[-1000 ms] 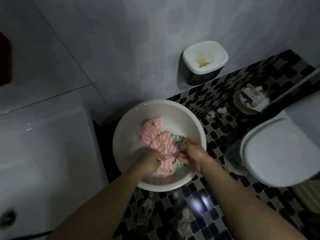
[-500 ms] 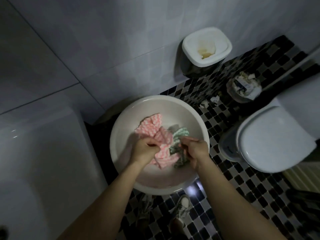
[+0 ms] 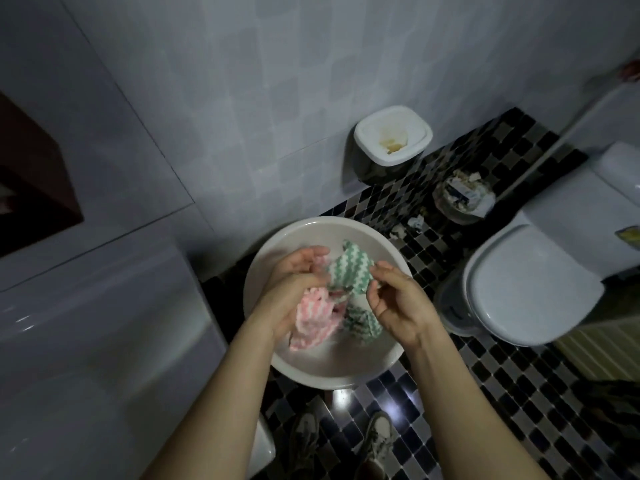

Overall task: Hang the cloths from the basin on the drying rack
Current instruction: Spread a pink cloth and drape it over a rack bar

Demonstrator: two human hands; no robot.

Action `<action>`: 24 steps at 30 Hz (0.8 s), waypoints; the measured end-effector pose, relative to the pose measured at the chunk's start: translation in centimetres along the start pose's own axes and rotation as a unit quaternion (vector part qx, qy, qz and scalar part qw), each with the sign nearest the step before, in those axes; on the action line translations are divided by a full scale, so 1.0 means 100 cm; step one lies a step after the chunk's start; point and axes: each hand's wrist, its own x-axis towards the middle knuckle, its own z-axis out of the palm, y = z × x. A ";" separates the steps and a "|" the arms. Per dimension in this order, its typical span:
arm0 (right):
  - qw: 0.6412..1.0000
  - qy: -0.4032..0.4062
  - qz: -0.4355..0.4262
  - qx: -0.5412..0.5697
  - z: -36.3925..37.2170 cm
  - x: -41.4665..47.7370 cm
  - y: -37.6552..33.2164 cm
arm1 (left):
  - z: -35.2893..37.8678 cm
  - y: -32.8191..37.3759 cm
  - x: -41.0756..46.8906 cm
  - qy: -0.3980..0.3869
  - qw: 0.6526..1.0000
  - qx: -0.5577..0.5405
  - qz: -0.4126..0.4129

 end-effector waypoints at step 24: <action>0.836 0.033 -0.256 -0.485 -0.045 -0.182 -0.012 | 0.111 0.048 -0.115 -0.190 0.930 0.294 0.110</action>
